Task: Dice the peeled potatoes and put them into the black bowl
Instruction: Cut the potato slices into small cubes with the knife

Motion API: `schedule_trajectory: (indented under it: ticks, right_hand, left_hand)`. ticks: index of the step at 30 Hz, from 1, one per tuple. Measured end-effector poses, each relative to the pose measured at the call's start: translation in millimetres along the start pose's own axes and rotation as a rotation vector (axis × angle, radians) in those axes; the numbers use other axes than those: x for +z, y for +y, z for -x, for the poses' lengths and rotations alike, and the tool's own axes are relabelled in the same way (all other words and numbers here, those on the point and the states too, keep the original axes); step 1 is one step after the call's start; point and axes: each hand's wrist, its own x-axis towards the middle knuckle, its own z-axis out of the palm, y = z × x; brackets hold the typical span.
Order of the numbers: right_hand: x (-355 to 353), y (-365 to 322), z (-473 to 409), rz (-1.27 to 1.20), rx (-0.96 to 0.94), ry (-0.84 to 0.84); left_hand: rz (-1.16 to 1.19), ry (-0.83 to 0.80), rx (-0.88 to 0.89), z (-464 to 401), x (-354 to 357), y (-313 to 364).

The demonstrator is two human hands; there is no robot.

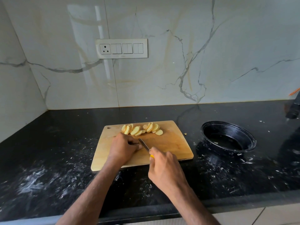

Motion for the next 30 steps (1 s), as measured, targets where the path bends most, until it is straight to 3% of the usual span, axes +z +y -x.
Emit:
schedule_trajectory:
  ticks: [11,23,30]
  right_hand:
    - [-1.9,-7.1,14.2,0.003,0.016,-0.001]
    - [-7.6,-6.0,20.0,0.012,0.056,0.184]
    - [1.9,-10.3,2.8,0.007,0.053,0.146]
  left_hand:
    - [0.013,0.036,-0.006,6.0,1.9,4.5]
    - [0.012,0.057,0.035,8.7,4.1,-1.6]
    - [0.013,0.113,0.038,10.4,4.5,-2.0]
